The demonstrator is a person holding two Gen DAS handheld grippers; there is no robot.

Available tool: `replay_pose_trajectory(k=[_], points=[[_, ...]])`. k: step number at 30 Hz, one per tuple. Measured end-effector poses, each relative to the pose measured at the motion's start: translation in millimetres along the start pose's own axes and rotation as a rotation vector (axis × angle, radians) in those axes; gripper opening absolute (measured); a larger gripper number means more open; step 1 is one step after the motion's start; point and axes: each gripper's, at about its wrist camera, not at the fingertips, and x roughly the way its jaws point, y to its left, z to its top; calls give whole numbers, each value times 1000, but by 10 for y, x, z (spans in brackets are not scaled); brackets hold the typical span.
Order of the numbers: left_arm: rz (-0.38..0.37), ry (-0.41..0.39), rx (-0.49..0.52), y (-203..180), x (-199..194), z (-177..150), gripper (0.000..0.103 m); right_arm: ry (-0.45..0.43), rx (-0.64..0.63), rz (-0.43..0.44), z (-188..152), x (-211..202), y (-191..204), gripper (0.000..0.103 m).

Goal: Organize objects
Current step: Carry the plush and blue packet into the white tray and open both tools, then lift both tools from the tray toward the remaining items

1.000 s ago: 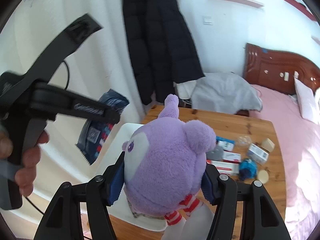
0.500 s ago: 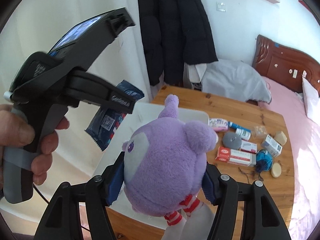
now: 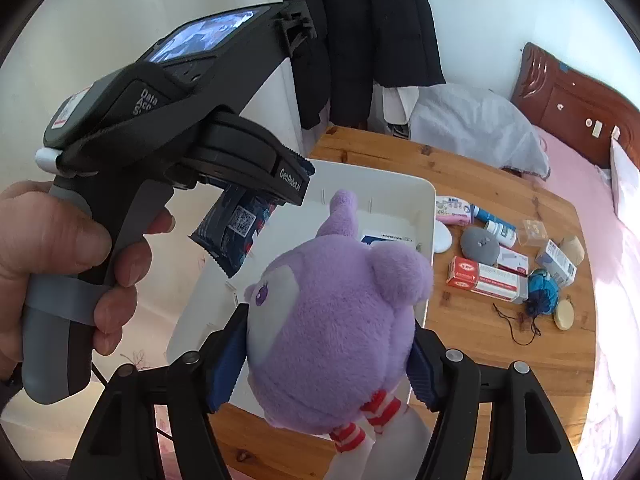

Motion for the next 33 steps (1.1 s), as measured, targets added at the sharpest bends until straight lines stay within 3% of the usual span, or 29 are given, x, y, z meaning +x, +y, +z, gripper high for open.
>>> replay_pose_trajectory(k=[8, 12, 15, 33], points=[[-1, 16, 12, -13, 20, 24, 45, 39, 3, 3, -17, 73, 26, 74], [-5, 12, 13, -17, -17, 17, 70, 33, -17, 0, -15, 54, 67, 75], [-3, -10, 15, -11, -74, 22, 78, 18, -27, 0, -9, 21, 89, 76], [-28, -67, 57, -110, -322, 20, 79, -22, -49, -32, 29, -115, 82, 77]])
